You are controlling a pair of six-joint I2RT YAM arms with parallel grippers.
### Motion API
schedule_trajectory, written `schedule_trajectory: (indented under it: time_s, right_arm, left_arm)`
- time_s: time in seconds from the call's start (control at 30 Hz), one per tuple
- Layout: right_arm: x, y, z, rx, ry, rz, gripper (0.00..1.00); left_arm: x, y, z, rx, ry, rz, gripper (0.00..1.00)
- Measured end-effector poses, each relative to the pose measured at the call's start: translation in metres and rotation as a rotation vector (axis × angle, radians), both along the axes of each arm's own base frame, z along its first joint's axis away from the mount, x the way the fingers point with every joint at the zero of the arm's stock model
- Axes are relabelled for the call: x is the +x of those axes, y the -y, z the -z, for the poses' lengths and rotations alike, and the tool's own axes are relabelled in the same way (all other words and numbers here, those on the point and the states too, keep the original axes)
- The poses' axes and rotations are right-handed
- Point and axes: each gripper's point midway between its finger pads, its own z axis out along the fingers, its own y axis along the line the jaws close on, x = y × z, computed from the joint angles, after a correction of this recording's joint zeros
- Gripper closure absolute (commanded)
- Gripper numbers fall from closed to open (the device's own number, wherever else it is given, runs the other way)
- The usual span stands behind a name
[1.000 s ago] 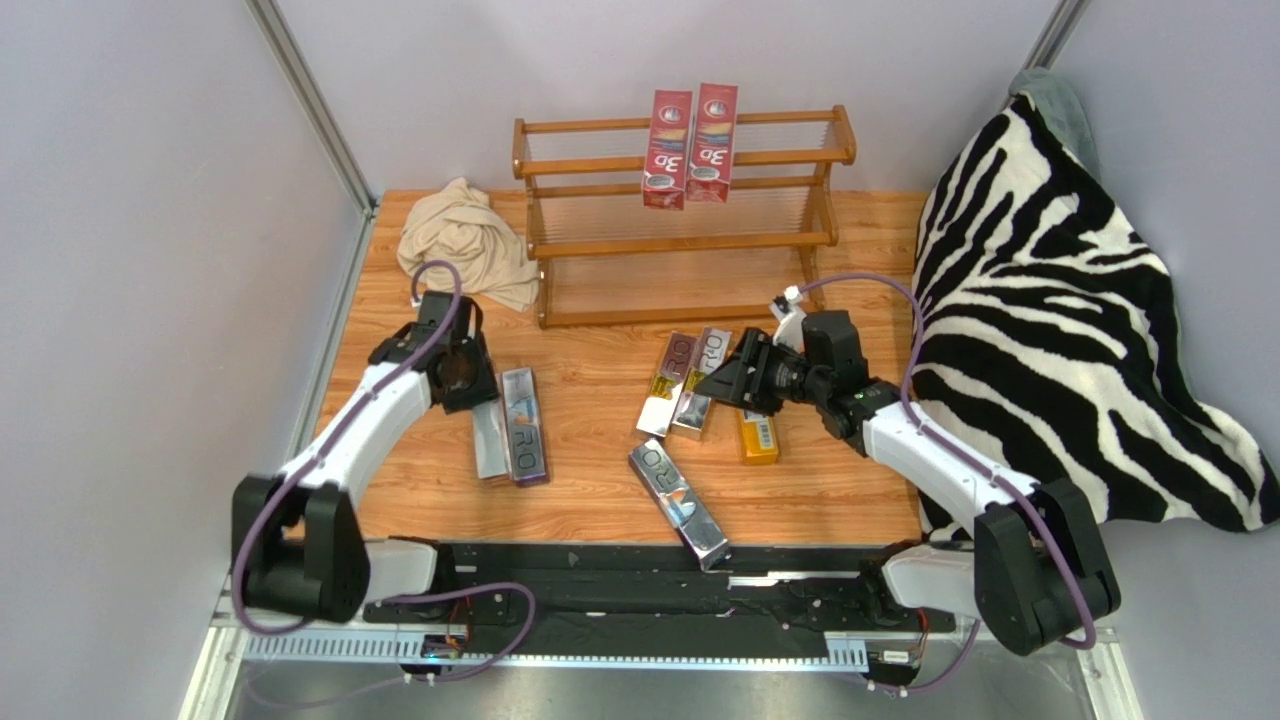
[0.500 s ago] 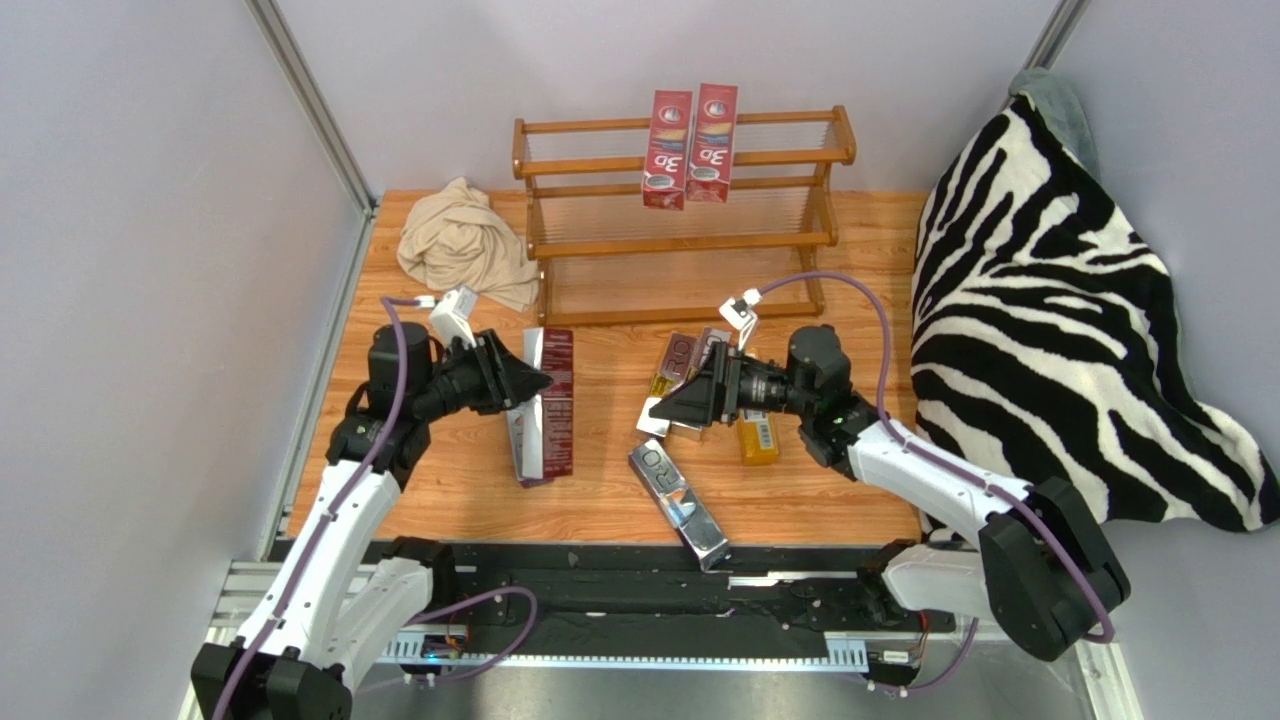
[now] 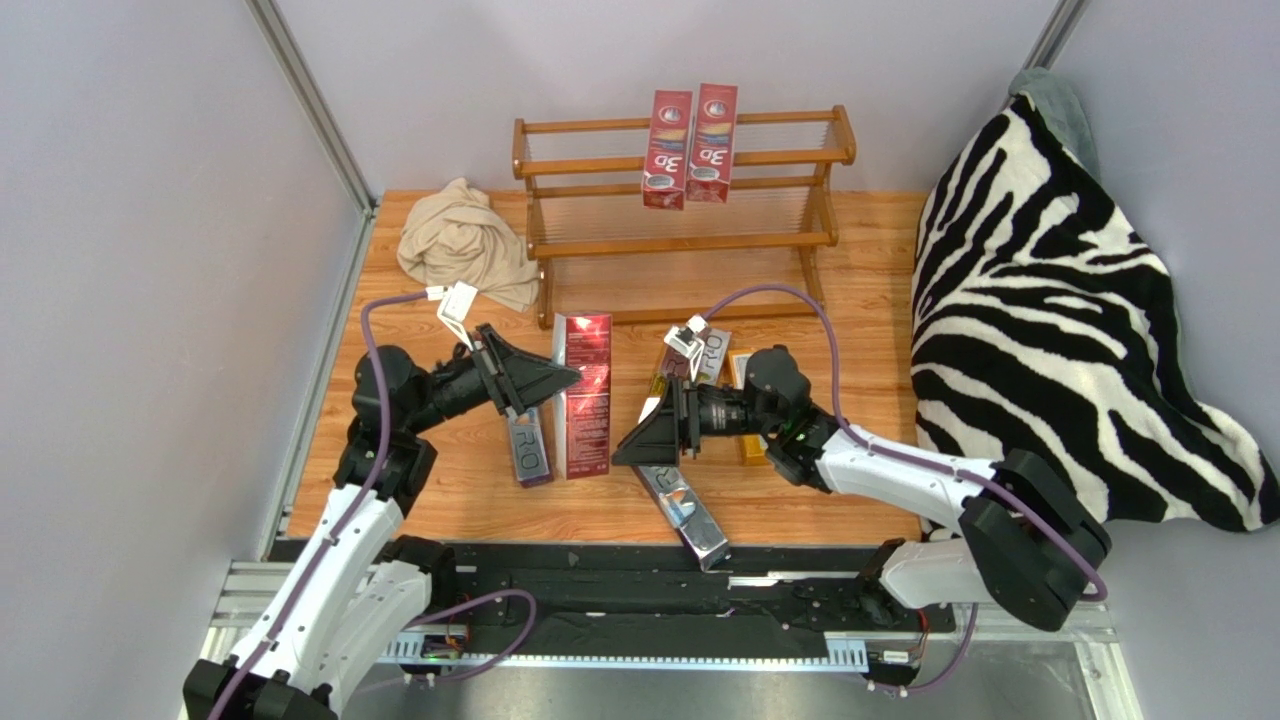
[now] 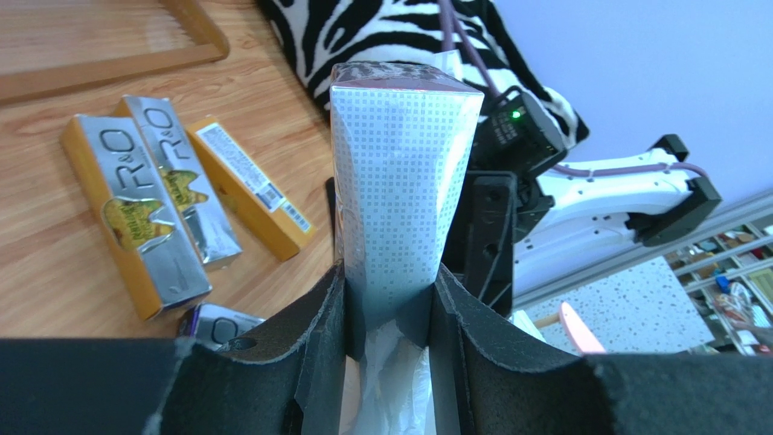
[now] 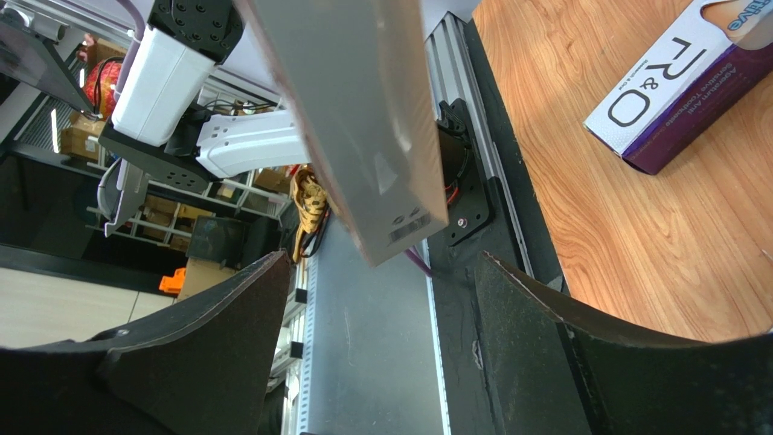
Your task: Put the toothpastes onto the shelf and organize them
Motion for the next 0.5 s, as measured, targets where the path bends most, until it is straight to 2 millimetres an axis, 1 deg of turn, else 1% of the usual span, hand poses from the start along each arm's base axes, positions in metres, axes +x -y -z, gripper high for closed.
schedule_trajectory:
  time_s: [0.2,0.3,0.4,0.43,0.5]
  right_arm:
    - [-0.002,-0.015,0.0,0.022,-0.01,-0.008,0.22]
    - [0.002,-0.021,-0.006,0.059,-0.022,0.01,0.24]
    - [0.004,-0.027,-0.014,0.11,-0.028,0.023,0.39]
    - [0.005,-0.029,-0.017,0.127,-0.03,0.023,0.49]
    - [0.002,-0.035,-0.018,0.154,-0.046,0.012,0.56]
  left_arm:
    - [-0.008,0.008,-0.012,-0.058,0.013,0.039,0.6]
    - [-0.011,0.011,-0.015,-0.088,0.018,0.055,0.59]
    - [-0.014,0.014,-0.009,-0.112,0.004,0.069,0.59]
    - [-0.014,0.015,-0.006,-0.119,-0.006,0.071,0.59]
    - [-0.014,0.016,0.0,-0.126,-0.024,0.071,0.59]
